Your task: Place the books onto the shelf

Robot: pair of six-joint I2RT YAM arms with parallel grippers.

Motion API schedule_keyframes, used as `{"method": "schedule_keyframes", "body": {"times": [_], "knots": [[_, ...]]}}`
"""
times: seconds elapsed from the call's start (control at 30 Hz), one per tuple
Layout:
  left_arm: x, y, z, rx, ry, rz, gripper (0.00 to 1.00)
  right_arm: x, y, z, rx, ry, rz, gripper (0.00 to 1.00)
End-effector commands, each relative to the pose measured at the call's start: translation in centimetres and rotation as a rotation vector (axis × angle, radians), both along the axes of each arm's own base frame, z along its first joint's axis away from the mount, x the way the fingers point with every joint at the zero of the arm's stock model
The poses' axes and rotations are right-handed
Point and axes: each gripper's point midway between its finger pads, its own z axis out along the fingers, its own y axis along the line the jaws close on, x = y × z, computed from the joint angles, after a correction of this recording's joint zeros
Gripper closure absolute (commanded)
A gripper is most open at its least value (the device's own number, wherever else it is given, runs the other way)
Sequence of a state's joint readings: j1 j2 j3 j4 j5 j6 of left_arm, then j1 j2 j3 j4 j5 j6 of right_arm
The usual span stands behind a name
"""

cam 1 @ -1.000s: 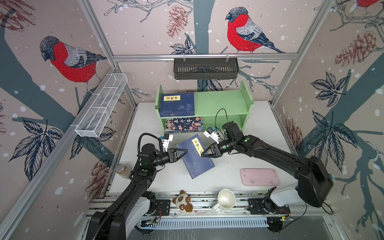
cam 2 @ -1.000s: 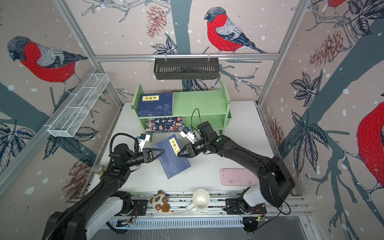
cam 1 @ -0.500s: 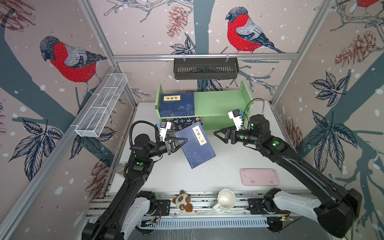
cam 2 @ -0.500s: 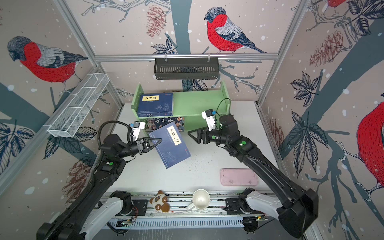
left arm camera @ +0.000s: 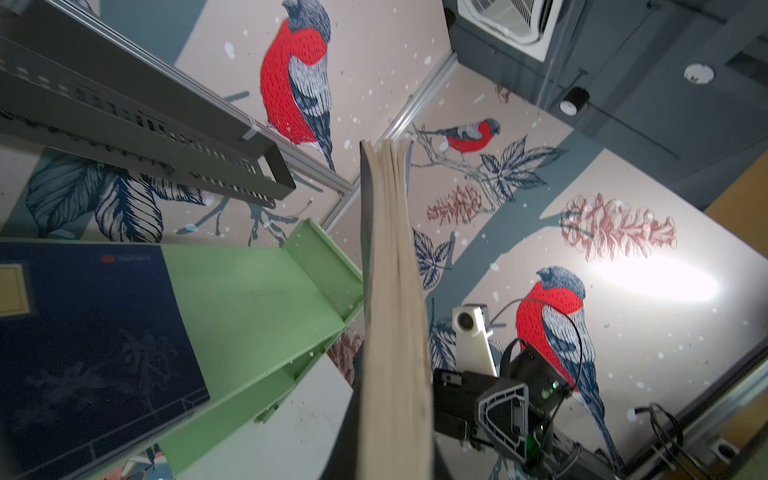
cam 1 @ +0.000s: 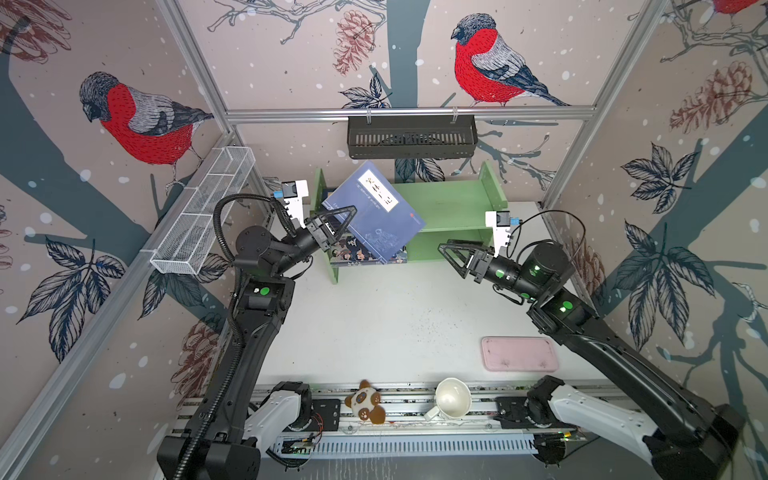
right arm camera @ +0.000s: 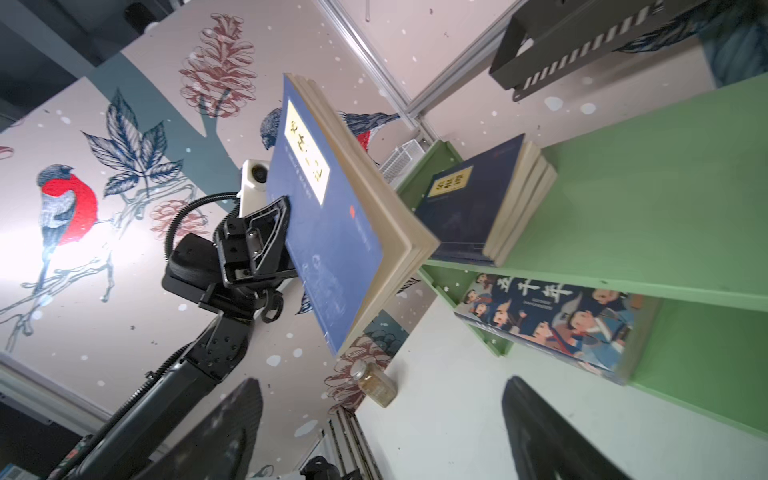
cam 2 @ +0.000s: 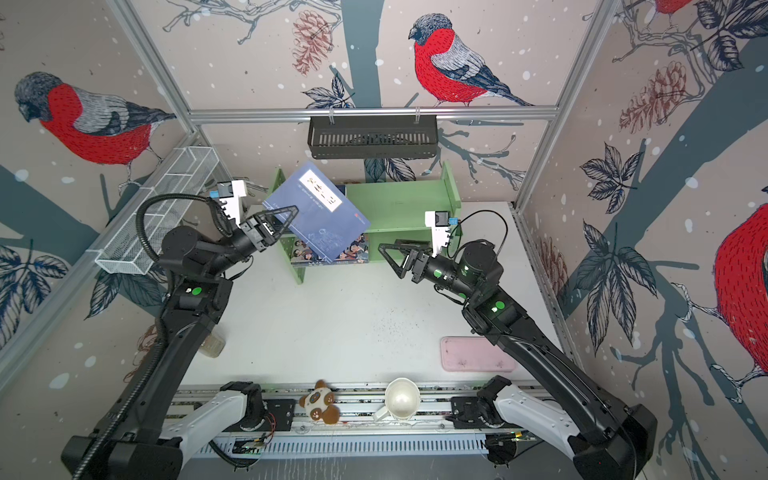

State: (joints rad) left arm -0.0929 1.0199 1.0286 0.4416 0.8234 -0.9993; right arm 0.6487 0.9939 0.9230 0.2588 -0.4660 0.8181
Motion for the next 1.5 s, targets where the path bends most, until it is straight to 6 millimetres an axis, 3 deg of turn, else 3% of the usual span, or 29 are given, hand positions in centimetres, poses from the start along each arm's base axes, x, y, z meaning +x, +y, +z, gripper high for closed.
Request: {"method": "schedule_keyframes", "body": {"times": [0.0, 0.17, 0.27, 0.53, 0.73, 0.87, 0.97, 1.1, 1.13, 1.33, 1.47], "knots": [[0.1, 1.5, 3.2, -0.129, -0.042, 0.06, 1.0, 0.1, 1.7, 2.7, 0.11, -0.039, 0.034, 0.09], [-0.2, 2.4, 3.3, -0.16, -0.051, 0.095, 1.0, 0.6, 5.6, 3.1, 0.142, -0.051, 0.114, 0.1], [0.3, 2.5, 2.2, -0.169, -0.014, 0.096, 1.0, 0.9, 7.7, 3.1, 0.173, -0.055, 0.166, 0.11], [0.7, 2.5, 1.2, -0.195, 0.023, 0.091, 1.0, 1.9, 10.8, 3.2, 0.2, -0.057, 0.222, 0.17], [0.6, 2.5, 0.8, -0.205, 0.043, 0.081, 1.0, 3.1, 12.1, 3.2, 0.195, -0.064, 0.235, 0.41], [0.6, 2.3, 0.0, -0.203, 0.062, 0.076, 1.0, 4.2, 12.4, 3.1, 0.187, -0.058, 0.241, 0.79], [0.5, 2.2, -0.8, -0.179, 0.068, 0.078, 1.0, 4.8, 11.8, 3.2, 0.185, -0.06, 0.247, 0.97], [-0.1, 1.7, -2.3, -0.1, 0.054, 0.06, 0.51, 5.7, 10.2, 3.5, 0.124, -0.083, 0.267, 0.98], [-0.3, 1.5, -2.7, -0.074, 0.051, 0.051, 0.45, 5.7, 9.8, 3.3, 0.097, -0.082, 0.285, 0.98], [-2.5, -0.2, -4.3, 0.071, 0.009, -0.072, 0.34, 5.6, 6.8, 2.1, -0.051, -0.055, 0.423, 0.98], [-3.2, -0.9, -5.6, 0.136, 0.034, -0.137, 0.3, 4.1, 5.3, 1.9, -0.102, -0.086, 0.472, 0.98]]}}
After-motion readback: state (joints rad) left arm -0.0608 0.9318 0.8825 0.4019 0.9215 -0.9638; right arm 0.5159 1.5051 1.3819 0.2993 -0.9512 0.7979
